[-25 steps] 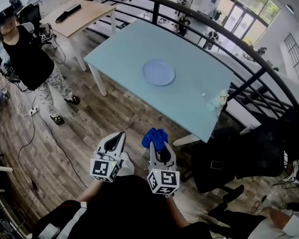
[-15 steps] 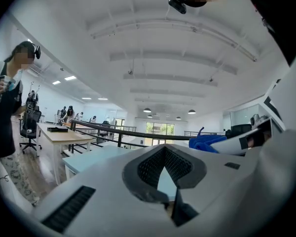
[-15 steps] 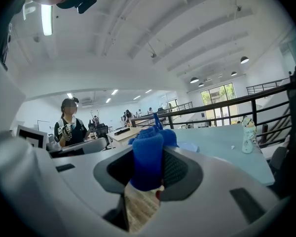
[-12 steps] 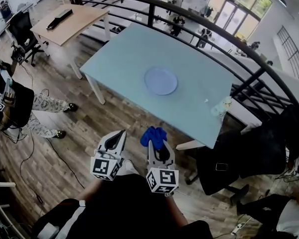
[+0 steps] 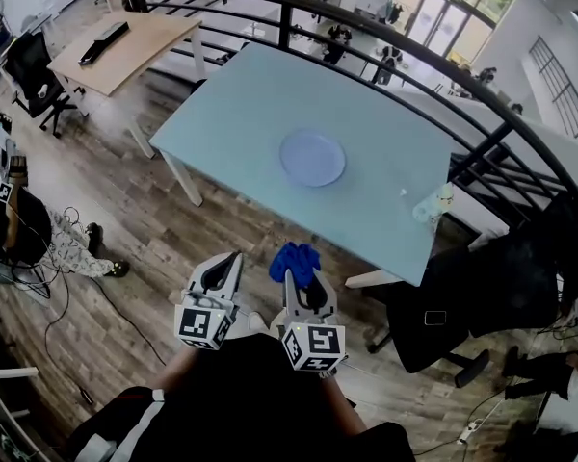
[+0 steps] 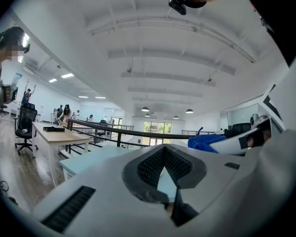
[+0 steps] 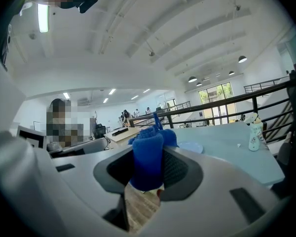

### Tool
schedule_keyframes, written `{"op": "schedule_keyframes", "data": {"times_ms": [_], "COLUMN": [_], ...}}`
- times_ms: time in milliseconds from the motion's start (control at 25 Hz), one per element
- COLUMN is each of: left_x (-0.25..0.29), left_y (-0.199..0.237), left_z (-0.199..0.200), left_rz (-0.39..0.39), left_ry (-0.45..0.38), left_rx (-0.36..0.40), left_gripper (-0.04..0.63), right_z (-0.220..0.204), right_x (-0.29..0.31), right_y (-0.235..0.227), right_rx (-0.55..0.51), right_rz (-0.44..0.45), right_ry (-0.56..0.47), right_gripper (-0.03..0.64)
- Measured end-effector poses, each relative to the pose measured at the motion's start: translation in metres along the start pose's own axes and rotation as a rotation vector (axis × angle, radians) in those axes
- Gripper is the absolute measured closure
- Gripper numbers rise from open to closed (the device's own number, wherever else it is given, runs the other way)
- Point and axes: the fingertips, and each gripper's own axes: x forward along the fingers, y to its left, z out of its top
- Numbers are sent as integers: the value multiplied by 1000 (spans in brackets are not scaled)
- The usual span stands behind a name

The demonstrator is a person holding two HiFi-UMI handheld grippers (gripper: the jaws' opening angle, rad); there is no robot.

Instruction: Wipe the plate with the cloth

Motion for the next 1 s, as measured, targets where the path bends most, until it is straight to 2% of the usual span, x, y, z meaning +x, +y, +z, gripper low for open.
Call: {"op": "schedule_keyframes", "data": {"times_ms": [360, 1000], "left_x": [22, 113], "left_y": [17, 53], "left_z": [-14, -10], "left_rz": [7, -24], "left_ry": [21, 42], "left_rx": [10, 13], "left_gripper": [594, 595], "right_z": [-10, 13], "right_x": [31, 125], "right_y": [-12, -34], "right_rx": [17, 25], "right_rz": [-17, -18], "right_ry": [22, 39], "right_gripper": [497, 497]}}
